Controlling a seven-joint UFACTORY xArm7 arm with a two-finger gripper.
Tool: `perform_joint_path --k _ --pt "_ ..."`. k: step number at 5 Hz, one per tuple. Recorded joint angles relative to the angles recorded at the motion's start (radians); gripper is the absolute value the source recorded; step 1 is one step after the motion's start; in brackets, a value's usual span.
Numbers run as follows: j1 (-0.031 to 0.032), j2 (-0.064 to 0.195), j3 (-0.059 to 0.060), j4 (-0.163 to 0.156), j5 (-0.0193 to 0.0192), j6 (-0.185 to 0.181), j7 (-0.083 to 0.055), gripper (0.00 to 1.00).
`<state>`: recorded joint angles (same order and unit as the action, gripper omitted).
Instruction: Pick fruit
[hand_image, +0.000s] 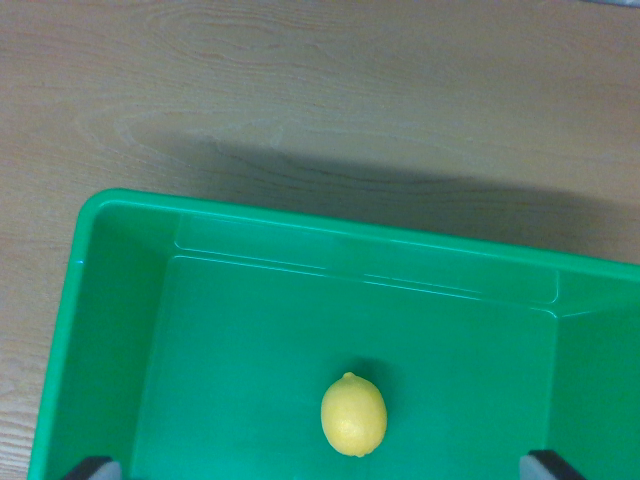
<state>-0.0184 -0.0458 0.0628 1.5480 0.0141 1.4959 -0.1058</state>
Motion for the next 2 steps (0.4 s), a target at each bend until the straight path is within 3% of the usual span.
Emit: perform_joint_path --k 1,2 --pt "0.0 0.0 0.0 0.0 0.0 0.0 0.0 0.0" --pt "-0.001 0.009 0.0 -0.023 -0.0005 -0.028 -0.007 0.0"
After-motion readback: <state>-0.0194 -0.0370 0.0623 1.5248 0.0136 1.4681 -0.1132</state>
